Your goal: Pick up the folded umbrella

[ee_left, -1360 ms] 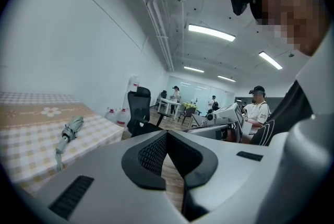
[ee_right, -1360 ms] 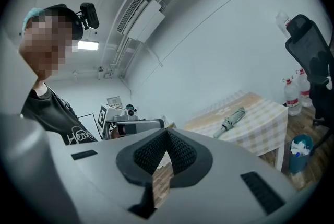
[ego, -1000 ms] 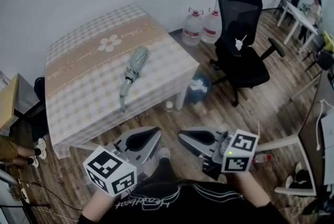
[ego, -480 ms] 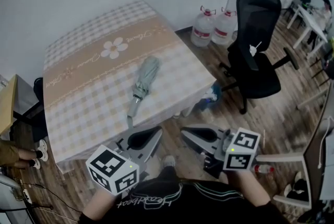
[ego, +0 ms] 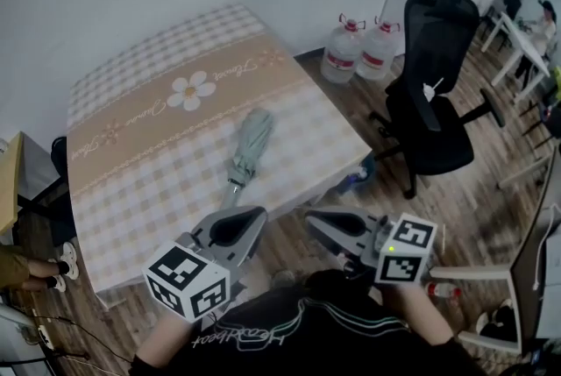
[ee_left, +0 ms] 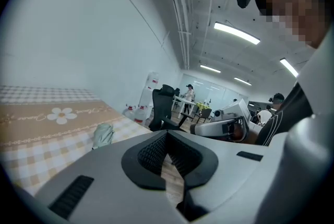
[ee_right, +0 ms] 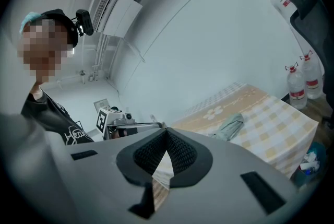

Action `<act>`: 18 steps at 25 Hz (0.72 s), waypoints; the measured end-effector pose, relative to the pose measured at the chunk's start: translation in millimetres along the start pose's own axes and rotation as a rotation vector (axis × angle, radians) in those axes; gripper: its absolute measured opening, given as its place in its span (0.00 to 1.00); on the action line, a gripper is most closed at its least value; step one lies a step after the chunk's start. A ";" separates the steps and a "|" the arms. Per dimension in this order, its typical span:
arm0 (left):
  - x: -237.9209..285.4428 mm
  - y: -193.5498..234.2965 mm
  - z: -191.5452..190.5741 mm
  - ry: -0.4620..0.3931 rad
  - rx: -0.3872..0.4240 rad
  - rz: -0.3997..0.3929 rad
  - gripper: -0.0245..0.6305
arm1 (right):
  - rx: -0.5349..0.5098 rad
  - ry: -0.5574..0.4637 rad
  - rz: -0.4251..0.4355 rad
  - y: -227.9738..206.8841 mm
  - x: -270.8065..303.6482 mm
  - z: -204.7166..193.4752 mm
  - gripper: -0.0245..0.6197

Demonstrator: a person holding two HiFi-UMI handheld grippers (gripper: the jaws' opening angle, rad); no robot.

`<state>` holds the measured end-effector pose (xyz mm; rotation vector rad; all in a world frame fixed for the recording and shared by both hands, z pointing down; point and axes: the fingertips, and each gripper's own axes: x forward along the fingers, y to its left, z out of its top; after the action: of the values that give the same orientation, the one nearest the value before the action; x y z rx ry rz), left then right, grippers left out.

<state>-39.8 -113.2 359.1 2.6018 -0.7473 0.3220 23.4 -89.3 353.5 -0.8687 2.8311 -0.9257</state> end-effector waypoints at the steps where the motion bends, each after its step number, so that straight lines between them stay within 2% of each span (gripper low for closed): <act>1: 1.3 3.1 0.8 0.001 -0.001 0.003 0.03 | 0.001 0.002 0.001 -2.5 1.7 1.6 0.05; 12: 23.3 44.2 15.4 0.002 -0.012 0.078 0.03 | 0.008 0.012 0.037 -39.8 21.9 30.3 0.05; 18: 44.2 79.9 18.4 0.041 -0.023 0.187 0.03 | 0.014 0.045 0.061 -68.2 32.1 45.4 0.05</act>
<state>-45.1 -203.1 383.0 2.5004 -0.9767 0.4185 39.6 -175.7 358.3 -0.7645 2.8675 -0.9690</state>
